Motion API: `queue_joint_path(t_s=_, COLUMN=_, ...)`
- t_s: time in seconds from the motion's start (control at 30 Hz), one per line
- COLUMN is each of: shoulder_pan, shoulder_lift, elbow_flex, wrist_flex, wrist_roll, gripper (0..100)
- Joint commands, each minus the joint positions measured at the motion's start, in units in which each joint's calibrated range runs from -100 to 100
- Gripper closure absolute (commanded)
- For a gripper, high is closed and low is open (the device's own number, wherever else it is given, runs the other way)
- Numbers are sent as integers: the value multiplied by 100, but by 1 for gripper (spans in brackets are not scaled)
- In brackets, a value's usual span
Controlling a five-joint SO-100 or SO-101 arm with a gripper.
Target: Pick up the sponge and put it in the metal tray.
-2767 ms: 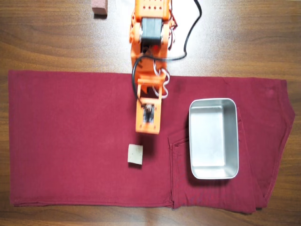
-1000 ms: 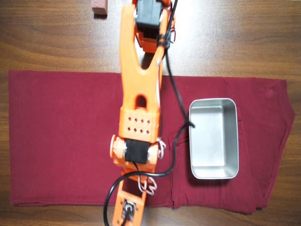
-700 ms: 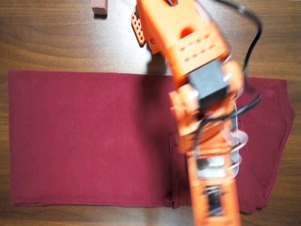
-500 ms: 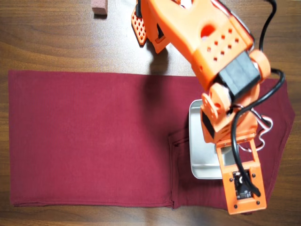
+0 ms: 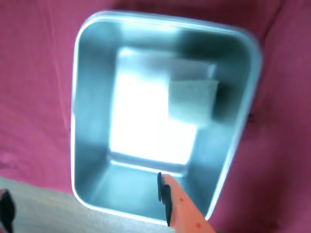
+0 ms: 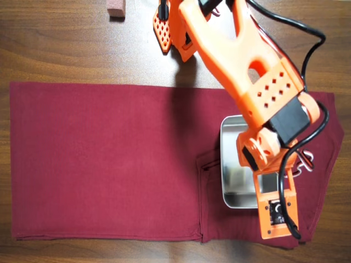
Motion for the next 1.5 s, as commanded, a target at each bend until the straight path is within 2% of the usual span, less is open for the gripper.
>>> queue_joint_path(t_s=0.0, shoulder_pan=145, shoulder_lift=-34, elbow_flex=-379, wrist_flex=19, wrist_roll=-15, gripper=61)
queue_joint_path(t_s=0.07, shoulder_pan=327, shoulder_lift=-149, elbow_flex=-470, wrist_flex=19, wrist_roll=-29, gripper=66)
queue_joint_path(t_s=0.13, shoulder_pan=576, shoulder_lift=-513, elbow_flex=-288, wrist_flex=-332, wrist_roll=78, gripper=100)
queue_joint_path(t_s=0.2, shoulder_pan=1037, shoulder_lift=-1188, elbow_flex=303, wrist_flex=-1217, wrist_roll=132, gripper=100)
queue_joint_path(t_s=0.3, shoulder_pan=1776, shoulder_lift=-2777, elbow_flex=2752, wrist_flex=-3706, wrist_roll=728, gripper=100)
queue_joint_path(t_s=0.37, shoulder_pan=2198, shoulder_lift=-3327, elbow_flex=3344, wrist_flex=-4112, wrist_roll=742, gripper=100)
queue_joint_path(t_s=0.47, shoulder_pan=2841, shoulder_lift=-4490, elbow_flex=5046, wrist_flex=-5772, wrist_roll=908, gripper=100)
queue_joint_path(t_s=0.5, shoulder_pan=3024, shoulder_lift=-4836, elbow_flex=5456, wrist_flex=-6021, wrist_roll=899, gripper=100)
queue_joint_path(t_s=0.63, shoulder_pan=3571, shoulder_lift=-6523, elbow_flex=7104, wrist_flex=-5661, wrist_roll=947, gripper=100)
queue_joint_path(t_s=0.83, shoulder_pan=3686, shoulder_lift=-8591, elbow_flex=8378, wrist_flex=-3015, wrist_roll=977, gripper=100)
queue_joint_path(t_s=0.93, shoulder_pan=3782, shoulder_lift=-9080, elbow_flex=8943, wrist_flex=-2360, wrist_roll=1031, gripper=100)
queue_joint_path(t_s=1.17, shoulder_pan=3954, shoulder_lift=-9319, elbow_flex=9862, wrist_flex=-1281, wrist_roll=1133, gripper=100)
queue_joint_path(t_s=1.33, shoulder_pan=3801, shoulder_lift=-9319, elbow_flex=9862, wrist_flex=-83, wrist_roll=1079, gripper=100)
queue_joint_path(t_s=1.47, shoulder_pan=3763, shoulder_lift=-9328, elbow_flex=9871, wrist_flex=19, wrist_roll=1050, gripper=100)
